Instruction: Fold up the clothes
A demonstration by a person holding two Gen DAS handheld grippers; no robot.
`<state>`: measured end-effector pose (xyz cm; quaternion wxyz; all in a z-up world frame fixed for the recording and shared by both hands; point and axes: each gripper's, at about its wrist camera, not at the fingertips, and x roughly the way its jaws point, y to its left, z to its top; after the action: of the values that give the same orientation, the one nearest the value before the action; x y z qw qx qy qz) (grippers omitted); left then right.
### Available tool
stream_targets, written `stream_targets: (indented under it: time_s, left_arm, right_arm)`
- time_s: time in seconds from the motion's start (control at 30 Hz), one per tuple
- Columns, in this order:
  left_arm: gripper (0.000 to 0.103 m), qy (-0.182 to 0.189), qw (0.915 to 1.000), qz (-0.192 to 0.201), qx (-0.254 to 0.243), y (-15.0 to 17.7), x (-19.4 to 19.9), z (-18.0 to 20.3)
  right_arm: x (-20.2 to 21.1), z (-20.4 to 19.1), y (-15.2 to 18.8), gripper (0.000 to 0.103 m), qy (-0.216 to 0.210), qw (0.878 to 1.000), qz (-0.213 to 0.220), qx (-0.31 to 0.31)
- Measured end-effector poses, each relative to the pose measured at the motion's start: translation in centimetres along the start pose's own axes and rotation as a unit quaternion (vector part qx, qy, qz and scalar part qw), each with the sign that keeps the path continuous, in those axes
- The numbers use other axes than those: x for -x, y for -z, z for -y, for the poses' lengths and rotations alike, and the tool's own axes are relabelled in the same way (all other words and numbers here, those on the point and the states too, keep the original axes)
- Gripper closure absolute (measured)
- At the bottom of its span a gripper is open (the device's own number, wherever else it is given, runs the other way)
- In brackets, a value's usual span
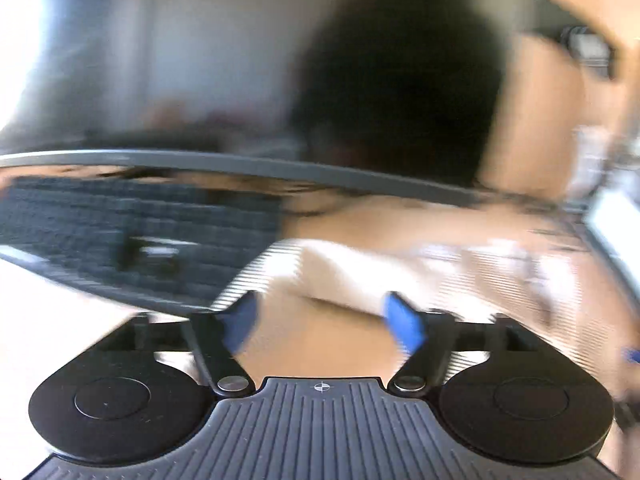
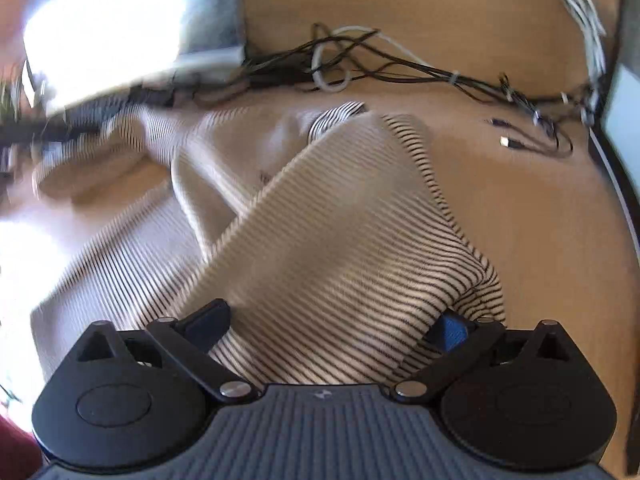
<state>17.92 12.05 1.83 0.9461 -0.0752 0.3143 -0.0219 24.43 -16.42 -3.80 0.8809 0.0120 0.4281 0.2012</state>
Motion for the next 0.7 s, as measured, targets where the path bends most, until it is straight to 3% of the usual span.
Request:
stream_targets:
  time_s: [0.17, 0.23, 0.33, 0.5, 0.7]
  left_arm:
    - [0.004, 0.093, 0.9942, 0.012, -0.054, 2.3, -3.8, 4.9]
    - [0.004, 0.108, 0.9919, 0.015, -0.065, 3.3, -5.6, 5.8]
    - [0.004, 0.104, 0.9912, 0.008, -0.082, 4.3, -7.3, 5.9]
    - [0.004, 0.083, 0.9959, 0.025, -0.025, 4.7, -6.4, 3.9]
    - [0.002, 0.063, 0.9977, 0.023, 0.012, 6.8, -3.3, 3.8]
  right_arm:
    - [1.4, -0.2, 0.3, 0.004, -0.055, 0.994, -0.007, -0.095]
    - [1.5, -0.8, 1.1, 0.021, -0.058, 0.992, -0.014, -0.112]
    - [2.0, -1.5, 1.7, 0.034, -0.043, 0.993, -0.020, -0.111]
    - [2.6, -0.4, 1.4, 0.052, 0.047, 0.996, -0.026, -0.066]
    - [2.1, 0.7, -0.9, 0.053, 0.079, 0.995, -0.017, -0.062]
